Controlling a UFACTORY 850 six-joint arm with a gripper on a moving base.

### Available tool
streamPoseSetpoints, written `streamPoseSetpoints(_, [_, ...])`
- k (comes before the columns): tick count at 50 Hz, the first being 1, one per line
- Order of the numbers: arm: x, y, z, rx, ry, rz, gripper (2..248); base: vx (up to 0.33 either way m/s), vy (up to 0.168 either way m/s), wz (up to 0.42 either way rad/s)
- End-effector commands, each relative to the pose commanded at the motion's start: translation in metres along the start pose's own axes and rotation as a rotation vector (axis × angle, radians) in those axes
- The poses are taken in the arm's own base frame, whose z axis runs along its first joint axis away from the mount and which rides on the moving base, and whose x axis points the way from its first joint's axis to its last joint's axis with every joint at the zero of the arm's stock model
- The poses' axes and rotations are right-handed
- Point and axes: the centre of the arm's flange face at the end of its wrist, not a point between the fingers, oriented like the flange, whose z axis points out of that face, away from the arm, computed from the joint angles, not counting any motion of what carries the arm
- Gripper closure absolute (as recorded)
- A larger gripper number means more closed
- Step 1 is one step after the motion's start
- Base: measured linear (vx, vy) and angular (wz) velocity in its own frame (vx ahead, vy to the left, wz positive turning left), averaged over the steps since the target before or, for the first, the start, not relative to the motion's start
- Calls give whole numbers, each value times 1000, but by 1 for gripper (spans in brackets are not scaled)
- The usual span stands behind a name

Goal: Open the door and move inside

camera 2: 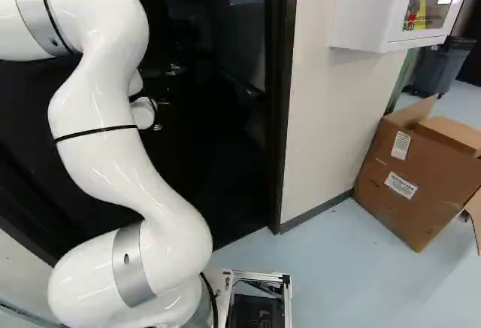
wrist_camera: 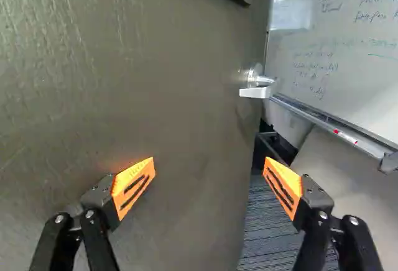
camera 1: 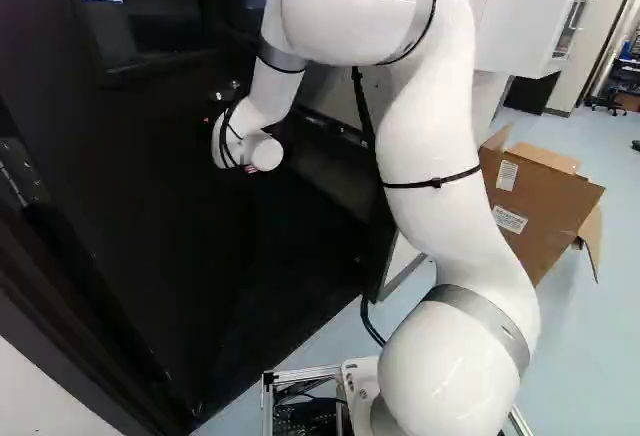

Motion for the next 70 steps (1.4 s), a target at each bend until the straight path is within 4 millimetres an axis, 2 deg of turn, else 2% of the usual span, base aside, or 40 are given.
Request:
streamPoseSetpoints(40, [-8, -59, 36, 84, 28, -1, 3, 0, 0, 0])
streamPoseSetpoints(70, [-14, -110, 43, 158, 37, -1, 3, 0, 0, 0])
